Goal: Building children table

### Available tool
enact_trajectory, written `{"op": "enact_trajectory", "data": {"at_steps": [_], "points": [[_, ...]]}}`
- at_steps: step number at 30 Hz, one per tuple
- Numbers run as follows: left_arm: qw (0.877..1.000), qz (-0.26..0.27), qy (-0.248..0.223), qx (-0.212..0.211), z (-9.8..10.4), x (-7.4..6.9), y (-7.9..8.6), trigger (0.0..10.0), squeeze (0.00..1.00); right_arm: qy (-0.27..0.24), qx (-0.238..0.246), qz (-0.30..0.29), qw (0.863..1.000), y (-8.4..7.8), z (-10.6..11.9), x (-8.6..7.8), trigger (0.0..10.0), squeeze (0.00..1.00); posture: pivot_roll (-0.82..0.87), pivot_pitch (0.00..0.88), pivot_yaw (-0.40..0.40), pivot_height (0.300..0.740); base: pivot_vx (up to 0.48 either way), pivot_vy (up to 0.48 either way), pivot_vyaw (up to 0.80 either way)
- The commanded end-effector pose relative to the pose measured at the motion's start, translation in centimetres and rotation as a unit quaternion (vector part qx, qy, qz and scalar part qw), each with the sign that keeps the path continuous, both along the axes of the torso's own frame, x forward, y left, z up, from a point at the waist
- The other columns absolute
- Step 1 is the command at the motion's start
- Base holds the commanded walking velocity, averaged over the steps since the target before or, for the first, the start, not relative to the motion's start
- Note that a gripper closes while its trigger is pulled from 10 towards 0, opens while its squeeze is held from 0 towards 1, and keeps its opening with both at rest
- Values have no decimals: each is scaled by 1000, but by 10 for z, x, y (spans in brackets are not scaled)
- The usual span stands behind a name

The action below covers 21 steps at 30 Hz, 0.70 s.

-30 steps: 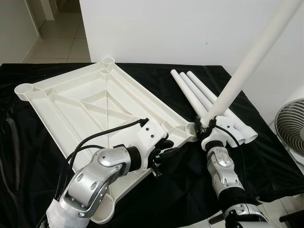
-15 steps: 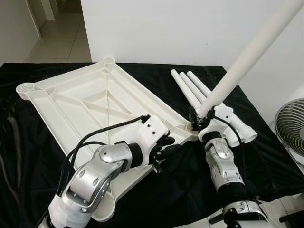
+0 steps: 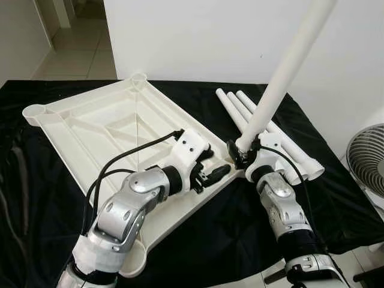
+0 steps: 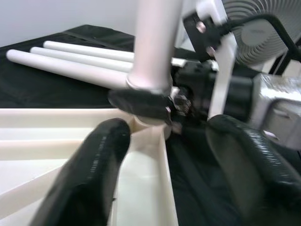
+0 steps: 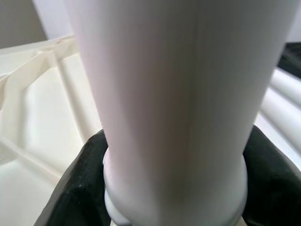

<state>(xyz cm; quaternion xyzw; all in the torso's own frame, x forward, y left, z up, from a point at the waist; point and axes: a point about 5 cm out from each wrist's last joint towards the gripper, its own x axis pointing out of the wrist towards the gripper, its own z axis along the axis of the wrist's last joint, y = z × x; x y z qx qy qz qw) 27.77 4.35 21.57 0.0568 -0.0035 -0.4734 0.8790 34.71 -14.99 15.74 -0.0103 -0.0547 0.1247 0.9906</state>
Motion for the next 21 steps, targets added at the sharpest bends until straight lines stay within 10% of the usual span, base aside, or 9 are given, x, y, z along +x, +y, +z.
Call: {"op": "enact_trajectory", "data": {"at_steps": [1,9,10,21], "points": [[1000,0,-11,-13,4,2,-3,10000,1000,9,-3,24,1000,3,-1,-3,10000,0,34,33,-47,740,0,0,0],[1000,6,-18,-24,10,8,-5,10000,1000,23,-15,71,997,8,-4,-7,10000,0,33,11,-37,740,0,0,0],[999,-6,-20,-32,13,8,-7,10000,0,30,-17,86,996,10,-6,-9,10000,0,33,0,-28,740,0,0,0],[995,-68,-26,-74,34,7,-15,10000,0,53,-47,168,983,13,-11,-21,10000,0,29,0,-12,740,0,0,0]]}}
